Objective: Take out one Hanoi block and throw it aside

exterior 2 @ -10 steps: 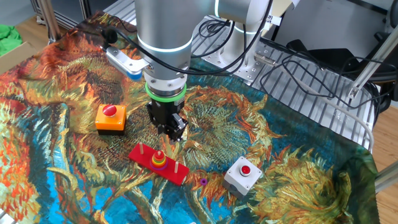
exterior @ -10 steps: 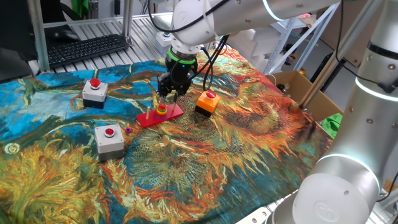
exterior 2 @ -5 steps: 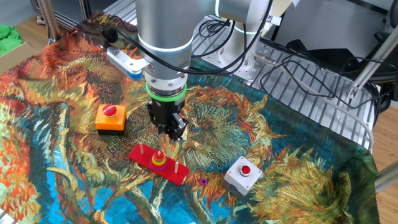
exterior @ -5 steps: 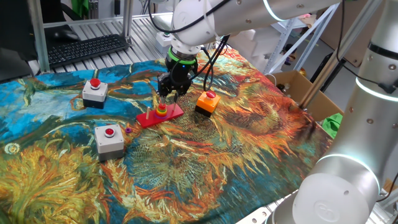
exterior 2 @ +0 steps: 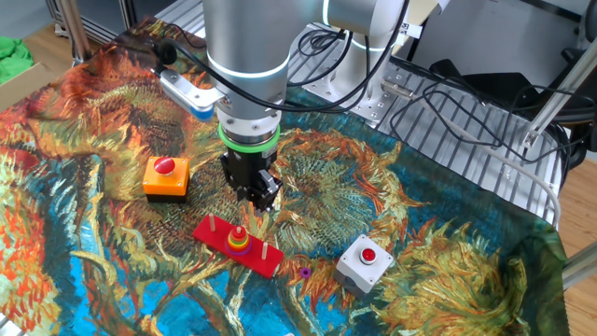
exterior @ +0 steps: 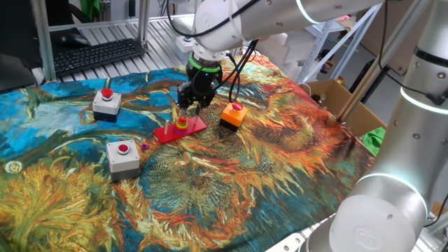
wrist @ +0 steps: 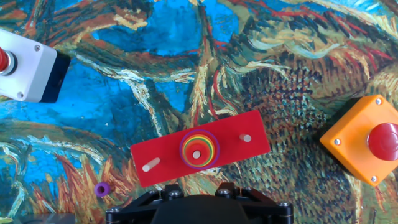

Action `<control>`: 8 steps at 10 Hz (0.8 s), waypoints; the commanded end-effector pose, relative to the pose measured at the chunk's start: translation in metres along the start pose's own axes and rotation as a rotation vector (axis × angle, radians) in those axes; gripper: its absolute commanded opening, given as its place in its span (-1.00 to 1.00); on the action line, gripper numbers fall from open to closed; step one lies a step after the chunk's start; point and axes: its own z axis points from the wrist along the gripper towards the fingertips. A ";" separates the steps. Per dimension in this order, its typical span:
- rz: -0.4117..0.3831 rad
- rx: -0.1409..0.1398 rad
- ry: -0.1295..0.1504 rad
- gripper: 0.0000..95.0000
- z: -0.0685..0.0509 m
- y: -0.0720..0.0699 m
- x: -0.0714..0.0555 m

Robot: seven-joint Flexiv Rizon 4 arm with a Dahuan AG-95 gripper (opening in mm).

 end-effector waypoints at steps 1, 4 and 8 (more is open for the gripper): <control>0.000 0.000 0.000 -0.20 0.000 0.000 0.000; 0.000 0.000 0.000 -0.20 0.000 0.000 0.000; -0.002 0.006 -0.010 -0.20 0.001 0.023 -0.025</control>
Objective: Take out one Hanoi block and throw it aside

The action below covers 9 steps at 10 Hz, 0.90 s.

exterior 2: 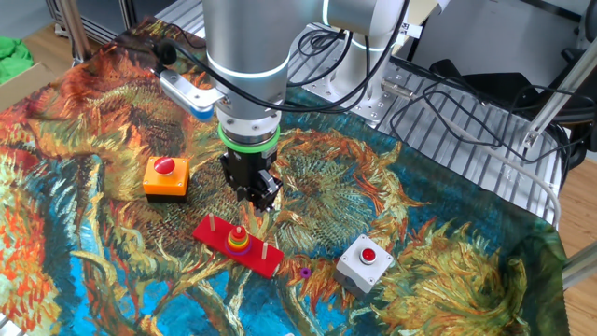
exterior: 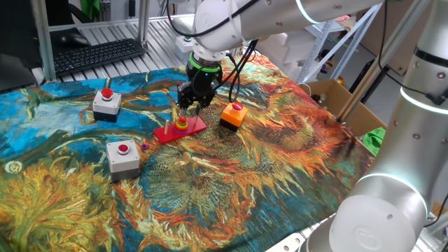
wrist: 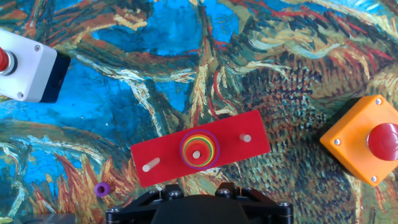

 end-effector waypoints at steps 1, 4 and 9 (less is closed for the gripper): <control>-0.001 -0.007 0.006 -0.20 0.006 0.008 -0.015; 0.004 -0.006 0.005 -0.20 0.010 0.010 -0.020; -0.039 -0.005 0.004 -0.20 0.014 0.010 -0.022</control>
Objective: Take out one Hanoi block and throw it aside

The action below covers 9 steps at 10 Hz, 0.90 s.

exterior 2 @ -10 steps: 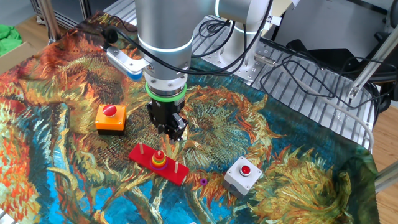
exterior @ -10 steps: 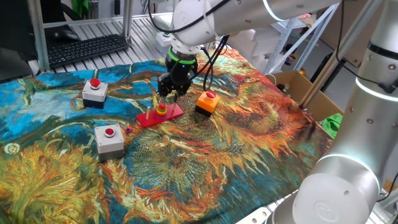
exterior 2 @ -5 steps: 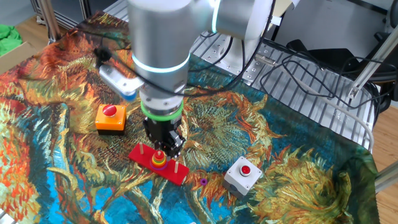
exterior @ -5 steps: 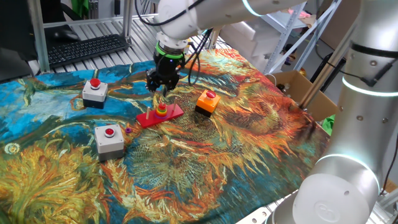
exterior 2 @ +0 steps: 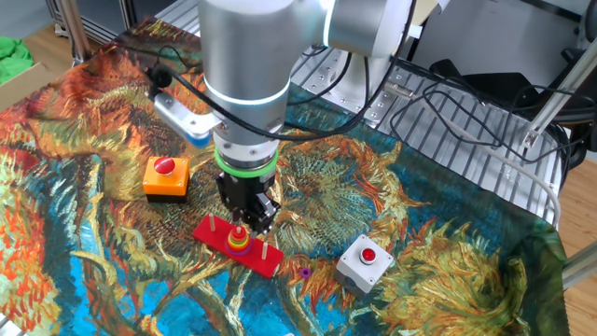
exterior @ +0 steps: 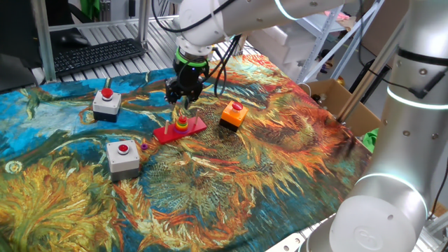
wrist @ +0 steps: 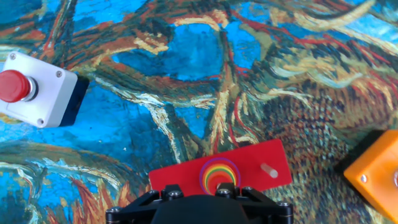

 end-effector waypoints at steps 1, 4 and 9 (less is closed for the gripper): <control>-0.014 0.001 -0.004 -0.20 0.005 -0.001 -0.002; -0.029 0.000 -0.003 -0.20 0.011 -0.008 -0.006; -0.038 0.001 -0.009 -0.20 0.027 -0.012 -0.004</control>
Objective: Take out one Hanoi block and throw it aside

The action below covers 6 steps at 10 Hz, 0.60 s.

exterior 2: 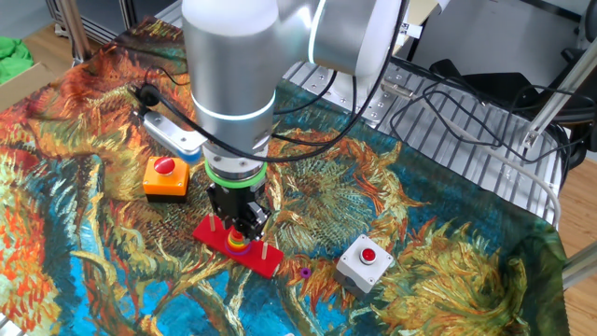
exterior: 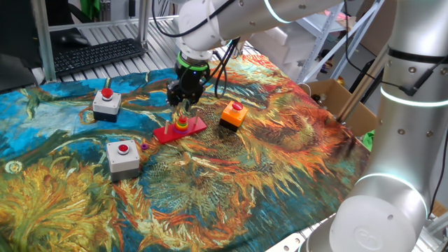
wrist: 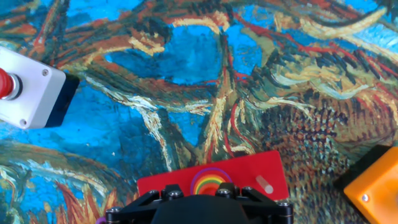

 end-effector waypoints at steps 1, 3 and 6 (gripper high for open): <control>-0.002 0.001 -0.005 -0.20 0.004 -0.001 0.000; -0.006 0.000 -0.005 -0.20 0.008 -0.004 0.001; -0.004 0.000 -0.006 -0.20 0.011 -0.006 0.003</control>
